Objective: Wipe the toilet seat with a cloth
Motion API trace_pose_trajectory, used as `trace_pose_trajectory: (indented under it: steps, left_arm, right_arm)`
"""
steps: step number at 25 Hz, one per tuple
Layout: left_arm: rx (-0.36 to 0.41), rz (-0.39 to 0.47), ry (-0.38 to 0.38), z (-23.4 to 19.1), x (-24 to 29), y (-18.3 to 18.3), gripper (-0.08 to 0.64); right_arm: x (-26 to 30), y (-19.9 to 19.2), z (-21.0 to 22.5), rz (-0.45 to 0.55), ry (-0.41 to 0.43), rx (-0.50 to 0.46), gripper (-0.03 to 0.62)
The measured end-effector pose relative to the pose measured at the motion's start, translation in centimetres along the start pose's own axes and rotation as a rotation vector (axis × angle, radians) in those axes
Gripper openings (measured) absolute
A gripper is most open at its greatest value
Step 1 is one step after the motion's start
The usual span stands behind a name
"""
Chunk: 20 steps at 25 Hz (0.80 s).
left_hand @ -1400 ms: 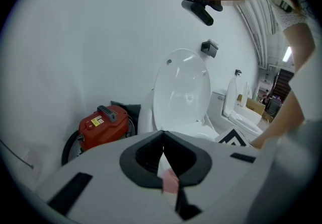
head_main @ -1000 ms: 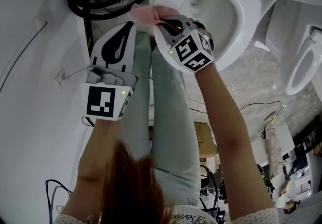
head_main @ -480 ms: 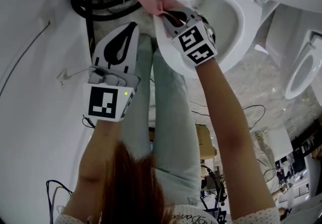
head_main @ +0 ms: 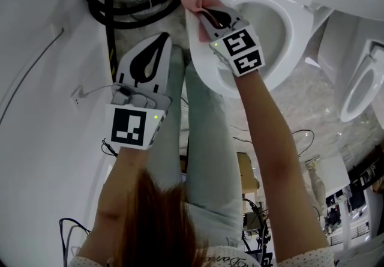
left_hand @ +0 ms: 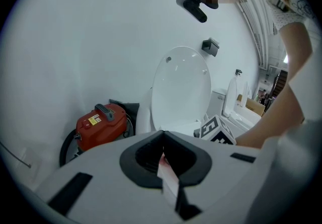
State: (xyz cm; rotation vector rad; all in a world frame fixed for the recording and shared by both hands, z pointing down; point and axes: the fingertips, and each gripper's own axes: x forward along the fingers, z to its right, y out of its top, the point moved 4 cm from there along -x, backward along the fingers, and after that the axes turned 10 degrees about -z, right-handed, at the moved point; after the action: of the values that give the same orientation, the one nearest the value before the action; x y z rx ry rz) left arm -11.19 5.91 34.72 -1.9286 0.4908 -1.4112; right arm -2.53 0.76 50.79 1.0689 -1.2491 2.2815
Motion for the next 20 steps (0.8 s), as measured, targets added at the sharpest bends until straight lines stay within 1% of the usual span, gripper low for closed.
trace_pose_trajectory:
  steps: [8,20]
  left_arm:
    - [-0.008,0.001,0.005,-0.2,-0.2,-0.2,0.002]
    - [0.000,-0.007,0.000,0.1,0.1,-0.2,0.002]
  right_arm:
    - [-0.2,1.1,1.9,0.041,-0.051,0.012,0.021]
    - [-1.2,1.7,4.2,0.127,-0.104,0.121,0.021]
